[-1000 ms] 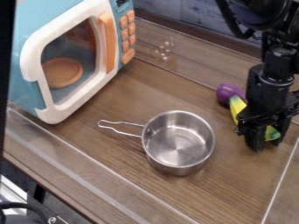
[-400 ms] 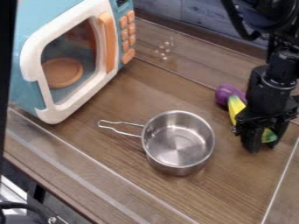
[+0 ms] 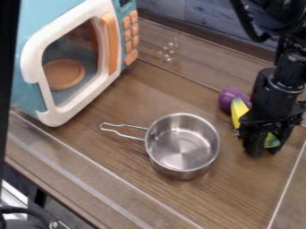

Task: Put the banana in the silver pot

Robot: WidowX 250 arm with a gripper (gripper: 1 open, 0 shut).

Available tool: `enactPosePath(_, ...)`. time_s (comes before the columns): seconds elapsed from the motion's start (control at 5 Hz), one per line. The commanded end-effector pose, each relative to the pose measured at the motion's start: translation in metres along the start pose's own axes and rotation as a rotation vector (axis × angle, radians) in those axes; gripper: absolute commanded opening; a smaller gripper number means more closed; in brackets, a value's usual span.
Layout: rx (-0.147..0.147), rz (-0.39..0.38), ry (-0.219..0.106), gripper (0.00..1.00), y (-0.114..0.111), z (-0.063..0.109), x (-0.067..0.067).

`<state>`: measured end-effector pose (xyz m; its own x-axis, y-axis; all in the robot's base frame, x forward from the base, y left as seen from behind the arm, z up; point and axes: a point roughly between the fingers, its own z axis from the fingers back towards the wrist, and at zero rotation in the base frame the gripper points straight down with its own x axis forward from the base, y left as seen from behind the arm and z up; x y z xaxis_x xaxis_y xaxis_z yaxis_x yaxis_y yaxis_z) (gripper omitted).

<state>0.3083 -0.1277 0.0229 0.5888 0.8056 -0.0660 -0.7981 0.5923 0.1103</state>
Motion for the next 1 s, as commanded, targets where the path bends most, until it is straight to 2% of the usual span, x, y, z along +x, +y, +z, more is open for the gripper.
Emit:
enactPosePath(0.0,0.000,-0.013,-0.013,0.00,-0.005,0.009,-0.001)
enactPosePath(0.6,0.061,-0.030,-0.012,0.00,-0.003,0.007,-0.002)
enactPosePath(0.8,0.064,-0.040,0.021,0.00,0.005,0.029,-0.001)
